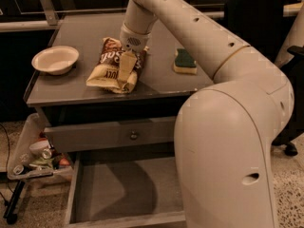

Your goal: Place brown chip bag into middle drawer

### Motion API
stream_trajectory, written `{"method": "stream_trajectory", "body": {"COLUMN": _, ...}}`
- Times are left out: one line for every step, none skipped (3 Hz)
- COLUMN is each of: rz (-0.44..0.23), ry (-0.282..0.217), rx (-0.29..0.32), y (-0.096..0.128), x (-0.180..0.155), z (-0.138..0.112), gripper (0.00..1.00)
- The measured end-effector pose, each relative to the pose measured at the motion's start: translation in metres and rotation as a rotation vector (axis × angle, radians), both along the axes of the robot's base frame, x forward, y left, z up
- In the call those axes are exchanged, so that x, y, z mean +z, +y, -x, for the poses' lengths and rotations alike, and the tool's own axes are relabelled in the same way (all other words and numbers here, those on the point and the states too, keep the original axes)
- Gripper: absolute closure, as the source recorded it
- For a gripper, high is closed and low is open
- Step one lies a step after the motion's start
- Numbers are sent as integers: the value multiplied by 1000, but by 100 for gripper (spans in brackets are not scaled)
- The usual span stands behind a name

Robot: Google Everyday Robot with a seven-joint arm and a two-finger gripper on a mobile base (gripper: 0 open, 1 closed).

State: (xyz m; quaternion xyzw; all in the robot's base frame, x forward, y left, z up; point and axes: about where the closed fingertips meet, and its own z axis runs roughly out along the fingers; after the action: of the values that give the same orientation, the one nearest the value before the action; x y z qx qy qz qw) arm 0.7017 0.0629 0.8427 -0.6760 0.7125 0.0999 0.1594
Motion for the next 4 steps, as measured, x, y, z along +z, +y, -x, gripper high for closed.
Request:
{"method": "stream_trajectory", "body": {"rz": -20, "ry": -33, "rx": -29, "y": -7, "x": 24, "z": 13, "gripper": 100}}
{"method": "stream_trajectory", "body": {"rz": -7, "ry": -72, "rx": -78, "y": -31, "x": 58, "z": 74, "gripper": 100}}
{"method": "stream_trajectory", "body": {"rz": -7, "ry": -72, "rx": -78, "y": -31, "x": 58, "z": 74, "gripper": 100}}
{"method": "stream_trajectory", "body": {"rz": -16, "ry": -50, "rx": -79, "y": -31, "x": 61, "z": 91, "gripper": 100}}
